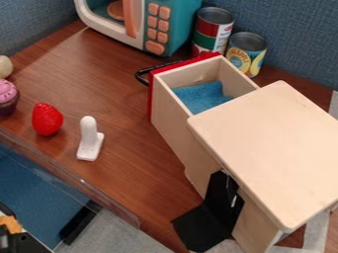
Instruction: Put something in the box.
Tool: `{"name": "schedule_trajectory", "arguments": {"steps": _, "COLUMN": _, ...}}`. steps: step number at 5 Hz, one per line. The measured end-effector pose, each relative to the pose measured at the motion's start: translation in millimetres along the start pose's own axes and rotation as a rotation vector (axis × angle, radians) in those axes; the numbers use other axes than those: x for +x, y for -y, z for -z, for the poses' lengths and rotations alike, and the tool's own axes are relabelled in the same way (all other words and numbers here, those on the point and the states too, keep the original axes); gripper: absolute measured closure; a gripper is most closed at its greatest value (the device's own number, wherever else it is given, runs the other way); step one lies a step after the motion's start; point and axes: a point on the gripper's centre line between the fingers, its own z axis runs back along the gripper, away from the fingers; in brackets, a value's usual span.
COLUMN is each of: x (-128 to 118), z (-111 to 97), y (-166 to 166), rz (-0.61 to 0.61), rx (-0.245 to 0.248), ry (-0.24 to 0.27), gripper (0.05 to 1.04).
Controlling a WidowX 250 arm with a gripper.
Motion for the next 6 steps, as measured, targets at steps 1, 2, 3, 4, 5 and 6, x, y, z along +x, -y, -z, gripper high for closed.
{"name": "schedule_trajectory", "arguments": {"steps": 1, "x": -2.4, "z": 9.8, "y": 1.4, "rz": -0.011, "rx": -0.030, "ry": -0.002, "gripper": 0.085}}
{"name": "schedule_trajectory", "arguments": {"steps": 2, "x": -9.5, "z": 23.1, "y": 0.8, "rz": -0.033, "rx": -0.050, "ry": -0.028, "gripper": 0.085}}
{"name": "schedule_trajectory", "arguments": {"steps": 3, "x": -15.4, "z": 32.8, "y": 1.5, "rz": -0.051, "rx": -0.048, "ry": -0.055, "gripper": 0.085}}
{"name": "schedule_trajectory", "arguments": {"steps": 4, "x": -20.9, "z": 44.1, "y": 4.7, "rz": -0.060, "rx": -0.050, "ry": -0.074, "gripper": 0.085}}
{"name": "schedule_trajectory", "arguments": {"steps": 5, "x": -25.1, "z": 56.4, "y": 7.5, "rz": -0.064, "rx": -0.044, "ry": -0.093, "gripper": 0.085}}
{"name": "schedule_trajectory", "arguments": {"steps": 6, "x": -23.2, "z": 63.9, "y": 8.9, "rz": -0.064, "rx": -0.034, "ry": -0.105, "gripper": 0.085}}
